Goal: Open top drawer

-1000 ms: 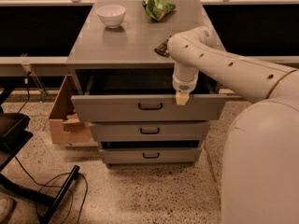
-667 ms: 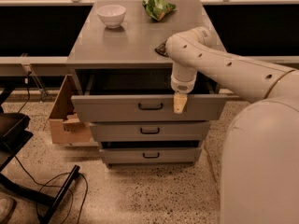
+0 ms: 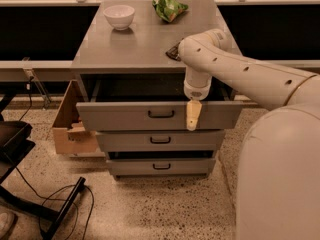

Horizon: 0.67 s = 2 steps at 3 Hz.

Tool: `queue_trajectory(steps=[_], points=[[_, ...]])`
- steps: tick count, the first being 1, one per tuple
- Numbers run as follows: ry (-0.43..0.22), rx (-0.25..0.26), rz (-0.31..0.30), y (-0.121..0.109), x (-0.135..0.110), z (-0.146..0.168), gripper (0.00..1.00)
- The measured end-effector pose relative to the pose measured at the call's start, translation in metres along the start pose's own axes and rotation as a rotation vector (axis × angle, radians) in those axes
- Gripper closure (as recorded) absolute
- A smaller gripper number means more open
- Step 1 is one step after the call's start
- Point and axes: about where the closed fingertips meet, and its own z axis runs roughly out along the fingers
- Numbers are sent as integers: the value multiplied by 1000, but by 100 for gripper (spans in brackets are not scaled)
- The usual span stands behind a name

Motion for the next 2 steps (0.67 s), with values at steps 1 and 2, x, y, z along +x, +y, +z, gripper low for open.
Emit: queue_trajectory(steps=[1, 2], points=[[37, -81, 23, 55, 7, 7, 26], [55, -108, 26, 69, 9, 7, 50]])
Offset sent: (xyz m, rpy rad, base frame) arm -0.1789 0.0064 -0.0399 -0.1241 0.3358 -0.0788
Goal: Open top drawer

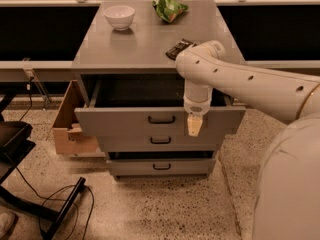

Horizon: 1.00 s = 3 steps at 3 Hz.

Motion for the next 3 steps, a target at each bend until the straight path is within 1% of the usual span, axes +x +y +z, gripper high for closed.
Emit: queue_trajectory(steps=[1, 2, 3], points=[[0, 0, 0, -1, 0, -10, 81], [0, 0, 0, -2, 1, -16, 0], [0, 0, 0, -2, 1, -16, 0]])
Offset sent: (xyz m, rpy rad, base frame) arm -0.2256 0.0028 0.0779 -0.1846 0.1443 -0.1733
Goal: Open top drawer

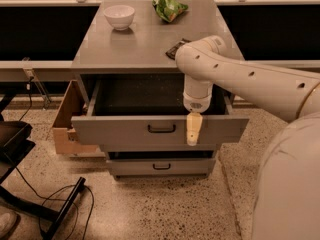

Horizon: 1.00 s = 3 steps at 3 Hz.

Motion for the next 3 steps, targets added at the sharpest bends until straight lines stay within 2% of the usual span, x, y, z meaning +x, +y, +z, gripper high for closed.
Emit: queue_trajectory(steps=[1, 2, 3], points=[[5, -31, 6, 18, 4, 5, 0], [-8, -73, 41, 68, 11, -1, 18], [-2, -95, 44, 85, 13, 0, 42]])
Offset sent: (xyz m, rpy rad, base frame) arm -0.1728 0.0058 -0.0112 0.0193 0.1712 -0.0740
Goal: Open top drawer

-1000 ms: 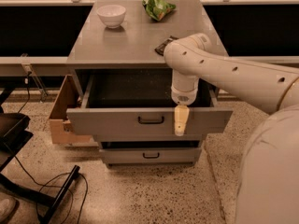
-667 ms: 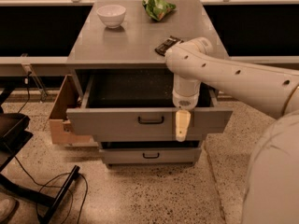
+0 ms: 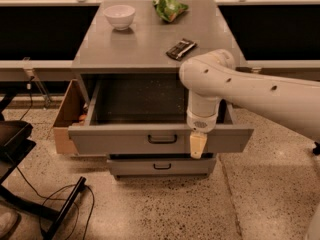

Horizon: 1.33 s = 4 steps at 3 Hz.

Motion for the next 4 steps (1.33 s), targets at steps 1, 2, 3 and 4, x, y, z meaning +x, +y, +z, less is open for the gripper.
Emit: queue_trajectory(steps=[1, 2, 3, 4], points=[[9, -28, 2, 16, 3, 0, 65], [11, -32, 5, 17, 4, -6, 95], [12, -33, 6, 19, 8, -6, 83], [12, -33, 6, 19, 8, -6, 52]])
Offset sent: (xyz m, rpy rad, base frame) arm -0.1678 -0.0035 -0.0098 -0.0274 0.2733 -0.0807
